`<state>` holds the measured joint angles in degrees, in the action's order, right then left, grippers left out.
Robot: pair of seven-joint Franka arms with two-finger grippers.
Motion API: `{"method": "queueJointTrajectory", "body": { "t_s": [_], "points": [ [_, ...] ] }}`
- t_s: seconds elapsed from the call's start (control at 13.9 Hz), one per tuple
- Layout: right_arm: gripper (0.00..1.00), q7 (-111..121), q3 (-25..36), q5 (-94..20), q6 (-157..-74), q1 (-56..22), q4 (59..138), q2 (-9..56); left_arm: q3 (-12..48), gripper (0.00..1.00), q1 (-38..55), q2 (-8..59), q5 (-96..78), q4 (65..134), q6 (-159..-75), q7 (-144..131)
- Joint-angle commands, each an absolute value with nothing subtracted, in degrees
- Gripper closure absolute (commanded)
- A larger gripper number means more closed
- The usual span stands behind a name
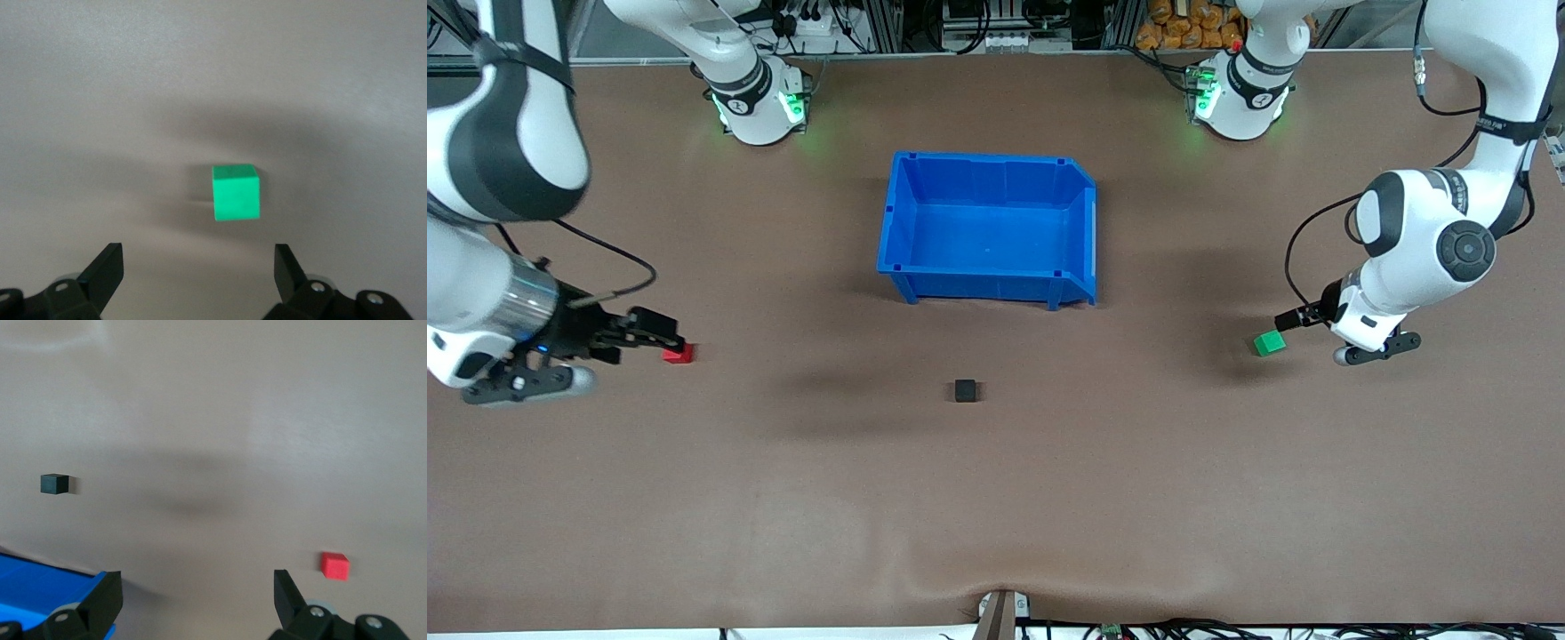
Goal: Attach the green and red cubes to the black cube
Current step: 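Lower the right gripper over the red cube while the left gripper lowers onto green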
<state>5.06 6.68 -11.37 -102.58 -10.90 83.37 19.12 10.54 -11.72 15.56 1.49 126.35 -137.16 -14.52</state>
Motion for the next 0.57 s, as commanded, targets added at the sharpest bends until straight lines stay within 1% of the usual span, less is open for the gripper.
{"method": "queueJointTrajectory", "body": {
  "t_s": [0.0,0.07,0.22,0.29,0.43,0.5],
  "points": [
    [0.00,4.4,7.2,-12.3,-106.5,-15.3,81.7,21.9,11.2,0.00,-12.6,18.4,1.3,125.6,-139.2,-18.4],
    [0.00,4.5,7.2,-12.4,-108.3,-17.0,81.8,22.1,11.2,0.00,-12.3,19.5,1.3,124.6,-139.5,-19.5],
    [0.00,4.8,7.2,-12.0,-108.8,-21.9,81.8,23.0,11.2,0.00,-12.2,21.6,1.3,122.4,-139.5,-20.0],
    [0.00,4.8,7.2,-12.0,-109.5,-23.3,81.7,24.5,11.2,0.00,-12.2,22.8,1.3,121.3,-139.5,-20.0],
    [0.00,4.9,7.1,-12.8,-116.3,-24.9,82.0,27.8,11.2,0.00,-12.0,24.7,1.3,119.7,-139.5,-20.0],
    [0.00,4.9,7.1,-13.3,-116.9,-25.4,82.3,27.7,11.2,0.00,-11.9,25.1,1.3,119.3,-139.5,-20.0]
  ]
}}
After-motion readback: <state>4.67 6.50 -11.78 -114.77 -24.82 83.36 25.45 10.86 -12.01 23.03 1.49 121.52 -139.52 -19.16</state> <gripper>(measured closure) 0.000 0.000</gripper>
